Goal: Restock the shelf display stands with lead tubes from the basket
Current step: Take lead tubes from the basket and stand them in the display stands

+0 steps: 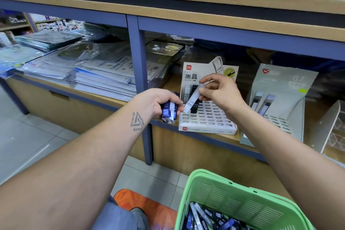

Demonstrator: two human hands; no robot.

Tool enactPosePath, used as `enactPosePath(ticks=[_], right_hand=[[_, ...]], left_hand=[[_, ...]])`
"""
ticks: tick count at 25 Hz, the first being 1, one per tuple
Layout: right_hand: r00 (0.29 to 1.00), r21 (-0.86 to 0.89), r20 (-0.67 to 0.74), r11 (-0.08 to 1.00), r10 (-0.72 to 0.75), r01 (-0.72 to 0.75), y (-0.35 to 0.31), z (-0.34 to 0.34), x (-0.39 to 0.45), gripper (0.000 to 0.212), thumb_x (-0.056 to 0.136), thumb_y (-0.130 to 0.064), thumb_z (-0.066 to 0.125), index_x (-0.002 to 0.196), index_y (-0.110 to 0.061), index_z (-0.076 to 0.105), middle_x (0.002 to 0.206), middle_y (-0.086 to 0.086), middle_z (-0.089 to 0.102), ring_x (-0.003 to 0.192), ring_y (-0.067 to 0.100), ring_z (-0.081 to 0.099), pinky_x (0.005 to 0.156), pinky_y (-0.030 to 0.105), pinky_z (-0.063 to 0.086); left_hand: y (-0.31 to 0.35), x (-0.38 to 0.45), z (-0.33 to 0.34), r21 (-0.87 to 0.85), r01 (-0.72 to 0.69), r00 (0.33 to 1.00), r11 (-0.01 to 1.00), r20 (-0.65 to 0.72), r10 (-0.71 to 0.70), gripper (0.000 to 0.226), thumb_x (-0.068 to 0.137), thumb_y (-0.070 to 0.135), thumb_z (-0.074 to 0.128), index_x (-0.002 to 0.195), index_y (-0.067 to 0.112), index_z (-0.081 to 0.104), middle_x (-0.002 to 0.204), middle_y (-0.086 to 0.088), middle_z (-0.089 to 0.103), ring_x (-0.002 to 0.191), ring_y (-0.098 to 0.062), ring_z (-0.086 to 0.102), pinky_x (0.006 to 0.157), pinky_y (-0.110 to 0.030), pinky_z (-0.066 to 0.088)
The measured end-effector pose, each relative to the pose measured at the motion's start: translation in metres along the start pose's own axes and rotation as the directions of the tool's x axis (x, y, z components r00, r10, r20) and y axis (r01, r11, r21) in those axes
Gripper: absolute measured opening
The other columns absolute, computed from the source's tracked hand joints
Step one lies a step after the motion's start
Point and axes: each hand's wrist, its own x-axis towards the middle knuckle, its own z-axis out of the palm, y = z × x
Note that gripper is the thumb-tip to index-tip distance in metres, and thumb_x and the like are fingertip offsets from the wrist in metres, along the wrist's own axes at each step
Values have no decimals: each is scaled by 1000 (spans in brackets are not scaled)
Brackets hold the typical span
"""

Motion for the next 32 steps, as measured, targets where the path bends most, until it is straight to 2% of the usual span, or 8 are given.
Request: enactPosePath(ticks=[5,9,14,20,23,25,28,32], right_hand=[[999,-3,12,999,-41,41,-2,7,4,20,92,-4,69,106,-18,74,90,11,75,87,29,73,84,44,61],[981,-54,187,997,-52,63,-10,12,-1,34,97,-5,63,129,-19,64,98,8,71,79,26,73,70,37,64],[957,-93,291,995,-12,40,-14,15,-3,30,86,-6,78,109,-7,59,86,12,76,72,25,75,63,31,61],[998,133,3,989,70,-70,0,5,8,15,84,1,77,95,-8,72,100,16,72,90,28,74,78,31,62],[991,-200,-87,976,-103,83,4,7,18,26,92,-5,70,112,-20,75,112,0,70,102,18,67,89,31,57],[971,-478,-2,853,-240,210,1,14,21,30,93,-8,69,119,-21,68,109,-3,67,100,14,62,86,29,53],[946,-597,62,748,-319,292,5,29,28,22,89,-12,74,107,-22,67,99,2,69,93,22,64,82,40,57],[949,-656,99,697,-300,289,12,43,34,17,89,-12,71,102,-23,74,102,6,73,96,27,67,82,44,58]], left_hand=[[-1,3,-4,15,-4,1000,1000,21,3,5,94,-3,62,98,-5,64,73,-16,70,50,-16,67,50,-27,59],[4,3,-3,-136,-106,991,985,67,116,10,91,-2,66,101,-2,65,80,-13,69,61,-16,68,55,-28,59],[4,-5,1,-155,-119,990,981,57,129,5,91,-4,65,94,-1,64,75,-14,67,65,-18,65,58,-28,58],[3,4,-4,-293,-134,990,947,-79,115,6,93,-8,59,92,-3,57,59,-16,65,47,-17,63,49,-24,56],[-1,5,-4,-226,-70,995,972,-79,54,13,94,-6,59,82,0,56,64,-15,64,55,-18,62,48,-24,55],[-2,5,-4,-193,-32,997,981,-71,18,18,94,-3,60,78,2,55,58,-14,64,57,-18,60,47,-24,55],[-1,4,-4,-168,-8,998,986,-62,-2,20,94,0,62,76,2,56,55,-13,63,47,-17,59,47,-24,55],[-1,4,-5,-168,0,998,986,-59,-10,18,94,0,63,77,2,56,56,-13,63,54,-17,60,48,-24,55]])
